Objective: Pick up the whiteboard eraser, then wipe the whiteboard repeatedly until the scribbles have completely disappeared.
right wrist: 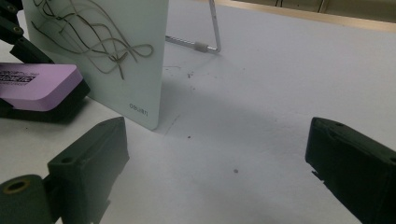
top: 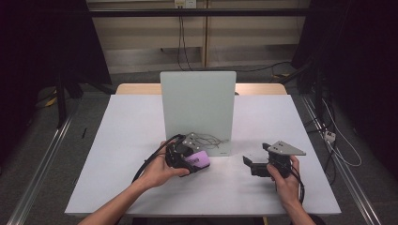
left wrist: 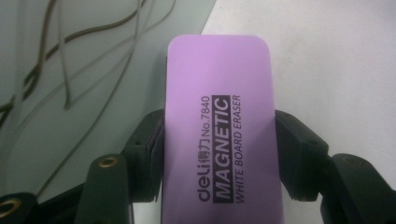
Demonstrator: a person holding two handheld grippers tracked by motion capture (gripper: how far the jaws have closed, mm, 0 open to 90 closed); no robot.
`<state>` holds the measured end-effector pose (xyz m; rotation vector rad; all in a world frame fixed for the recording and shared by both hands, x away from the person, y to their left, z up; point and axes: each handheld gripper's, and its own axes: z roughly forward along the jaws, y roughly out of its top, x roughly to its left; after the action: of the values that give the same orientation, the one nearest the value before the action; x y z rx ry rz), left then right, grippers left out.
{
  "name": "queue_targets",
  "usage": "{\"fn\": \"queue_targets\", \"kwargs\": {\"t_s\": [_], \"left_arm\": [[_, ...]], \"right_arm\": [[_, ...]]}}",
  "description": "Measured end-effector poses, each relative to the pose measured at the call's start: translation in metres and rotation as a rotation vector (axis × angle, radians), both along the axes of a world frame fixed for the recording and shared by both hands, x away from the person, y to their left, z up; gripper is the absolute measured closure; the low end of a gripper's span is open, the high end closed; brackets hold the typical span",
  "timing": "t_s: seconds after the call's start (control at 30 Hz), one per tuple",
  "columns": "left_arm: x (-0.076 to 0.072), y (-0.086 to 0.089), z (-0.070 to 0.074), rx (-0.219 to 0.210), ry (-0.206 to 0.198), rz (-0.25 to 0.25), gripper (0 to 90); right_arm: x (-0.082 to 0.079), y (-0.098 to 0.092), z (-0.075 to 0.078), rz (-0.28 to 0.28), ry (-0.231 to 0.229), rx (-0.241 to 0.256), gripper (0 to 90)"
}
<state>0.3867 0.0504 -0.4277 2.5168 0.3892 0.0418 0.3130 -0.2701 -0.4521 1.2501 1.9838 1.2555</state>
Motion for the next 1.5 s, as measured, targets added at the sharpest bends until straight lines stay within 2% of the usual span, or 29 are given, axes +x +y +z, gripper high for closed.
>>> {"fn": "queue_targets", "kwargs": {"t_s": [0.03,0.07,0.1,0.2,0.23,0.33,0.47,0.5,0.53,0.6,0.63,0.67,0.8,0.9,1.0,1.03,1.07,1.13,1.17,1.2,1.37,1.4,1.5], "left_arm": [[-0.001,0.001,0.001,-0.001,-0.003,0.005,41.1],[0.0,0.003,0.003,0.017,-0.015,-0.02,41.1],[-0.001,0.003,0.003,-0.003,-0.021,-0.002,41.1],[-0.004,0.006,0.007,-0.009,-0.057,-0.006,41.1],[-0.004,0.007,0.009,-0.006,-0.046,-0.018,41.1],[-0.008,0.011,0.012,-0.022,-0.09,-0.018,41.1],[-0.01,0.017,0.016,-0.044,-0.104,-0.017,41.1],[-0.007,0.019,0.018,-0.022,-0.107,-0.05,41.2],[-0.008,0.02,0.018,-0.03,-0.106,-0.05,41.1],[-0.007,0.02,0.02,-0.011,-0.111,-0.062,41.1],[-0.007,0.02,0.019,-0.033,-0.098,-0.068,41.1],[-0.009,0.019,0.018,-0.063,-0.101,-0.038,41.2],[-0.007,0.021,0.022,-0.079,-0.104,-0.029,41.1],[-0.007,0.022,0.021,-0.104,-0.124,-0.012,41.1],[-0.009,0.024,0.023,-0.11,-0.126,-0.015,41.1],[-0.01,0.025,0.025,-0.101,-0.128,-0.02,41.1],[-0.01,0.026,0.026,-0.114,-0.125,-0.027,41.1],[-0.011,0.029,0.029,-0.128,-0.152,-0.011,41.1],[-0.014,0.03,0.032,-0.092,-0.184,0.019,41.1],[-0.012,0.033,0.031,-0.149,-0.165,0.004,41.2],[-0.012,0.043,0.035,-0.171,-0.177,0.031,41.2],[-0.012,0.045,0.036,-0.182,-0.194,0.037,41.1],[-0.012,0.05,0.037,-0.201,-0.202,0.057,41.2]], "right_arm": [[0.0,0.0,0.0,0.0,0.0,0.0,5.9],[0.0,0.0,0.0,-0.001,0.0,0.0,5.9],[0.0,0.0,0.0,-0.001,0.0,0.0,5.9],[0.001,0.001,0.0,0.002,-0.001,0.0,5.9],[0.001,0.002,0.0,0.002,-0.001,0.001,5.9],[0.002,0.002,0.0,0.0,0.0,0.005,5.9],[0.004,0.002,0.0,-0.007,0.003,0.005,6.0],[0.004,0.002,-0.001,-0.008,0.003,0.004,6.0],[0.004,0.002,-0.001,-0.009,0.003,0.003,6.0],[0.004,0.002,-0.001,-0.007,0.004,-0.001,5.9],[0.004,0.002,-0.001,-0.007,0.004,-0.001,5.9],[0.004,0.002,-0.001,-0.004,0.005,-0.005,5.9],[0.002,0.001,-0.001,-0.004,0.005,0.0,5.8],[0.002,0.0,-0.001,-0.007,0.004,0.003,5.9],[0.002,0.0,-0.001,-0.007,0.003,0.003,5.9],[0.001,0.0,-0.001,-0.005,0.004,0.004,5.9],[0.001,0.001,-0.001,-0.005,0.003,0.004,5.8],[0.001,0.001,-0.001,-0.004,0.003,0.004,5.8],[0.002,0.001,-0.001,-0.005,0.003,0.004,5.9],[0.002,0.001,-0.001,-0.005,0.003,0.004,5.9],[0.002,0.001,-0.001,-0.002,0.004,0.003,5.9],[0.002,0.001,-0.001,0.0,0.002,0.0,6.0],[0.002,0.001,0.0,-0.003,0.0,0.004,5.9]]}}
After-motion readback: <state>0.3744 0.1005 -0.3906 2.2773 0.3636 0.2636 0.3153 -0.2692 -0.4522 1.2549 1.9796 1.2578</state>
